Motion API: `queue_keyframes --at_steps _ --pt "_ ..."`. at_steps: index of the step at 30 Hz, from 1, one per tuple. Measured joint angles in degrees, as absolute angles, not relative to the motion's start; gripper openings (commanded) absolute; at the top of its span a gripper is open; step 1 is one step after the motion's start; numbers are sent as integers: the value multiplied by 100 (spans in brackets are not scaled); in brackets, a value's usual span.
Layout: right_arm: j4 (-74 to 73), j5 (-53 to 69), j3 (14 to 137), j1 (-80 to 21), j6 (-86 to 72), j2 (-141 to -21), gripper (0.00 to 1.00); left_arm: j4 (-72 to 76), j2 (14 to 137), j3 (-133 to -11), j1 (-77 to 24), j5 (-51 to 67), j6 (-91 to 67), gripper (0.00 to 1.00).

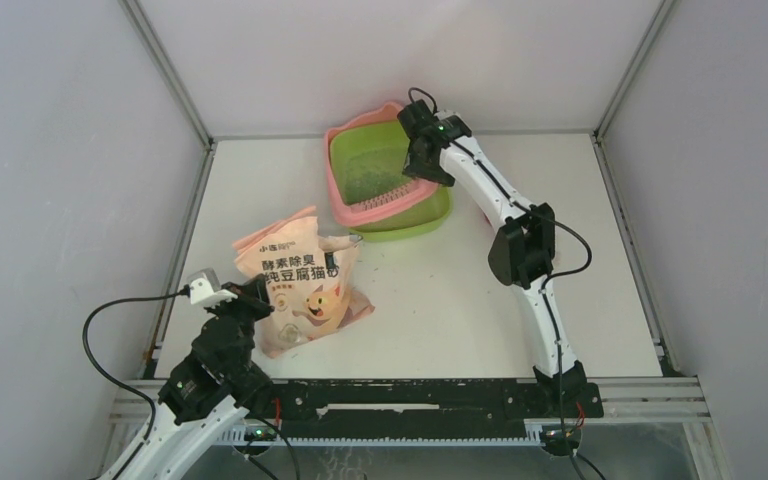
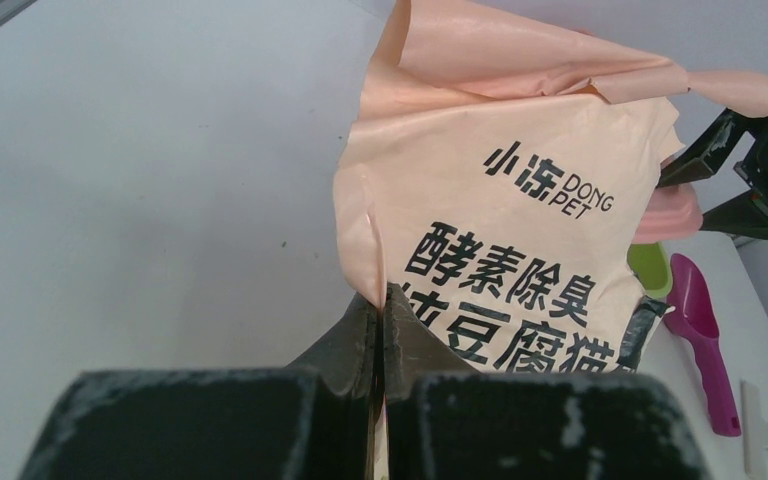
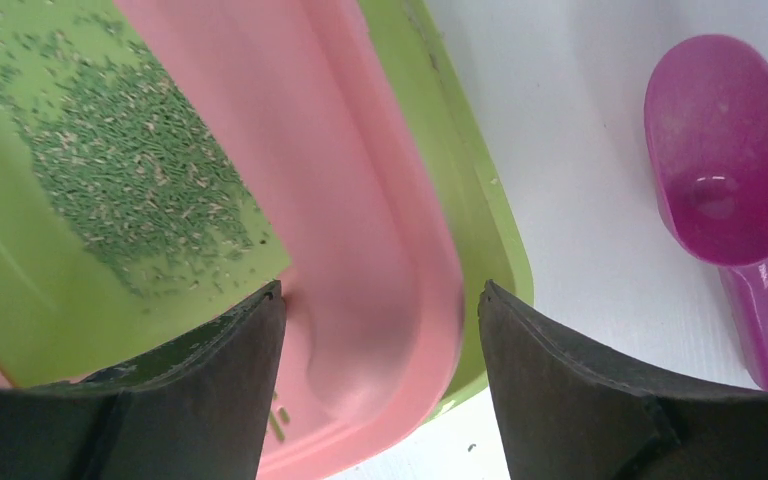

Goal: Fill the litter box with clean litter
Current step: Move the litter box to the center of the board.

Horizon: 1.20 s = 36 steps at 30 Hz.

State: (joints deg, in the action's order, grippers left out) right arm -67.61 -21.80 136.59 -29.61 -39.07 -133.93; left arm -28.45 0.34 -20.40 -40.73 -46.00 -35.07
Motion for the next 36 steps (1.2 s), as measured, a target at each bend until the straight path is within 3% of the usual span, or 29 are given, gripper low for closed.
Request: queue_keyframes --at_steps 5,22,36 --pt "-6783 -2231 13839 -2947 -3874 -13430 74 -2838 34 -2040 -4073 -4582 -3503 0" --pt "-6805 -2239 13837 -2921 -3693 -13555 45 -2773 34 -2040 -4073 -4477 -3498 0" --pt "-6477 -2281 12680 -2867 -3691 -13069 44 -2762 34 -2040 -4073 -4460 -3500 0"
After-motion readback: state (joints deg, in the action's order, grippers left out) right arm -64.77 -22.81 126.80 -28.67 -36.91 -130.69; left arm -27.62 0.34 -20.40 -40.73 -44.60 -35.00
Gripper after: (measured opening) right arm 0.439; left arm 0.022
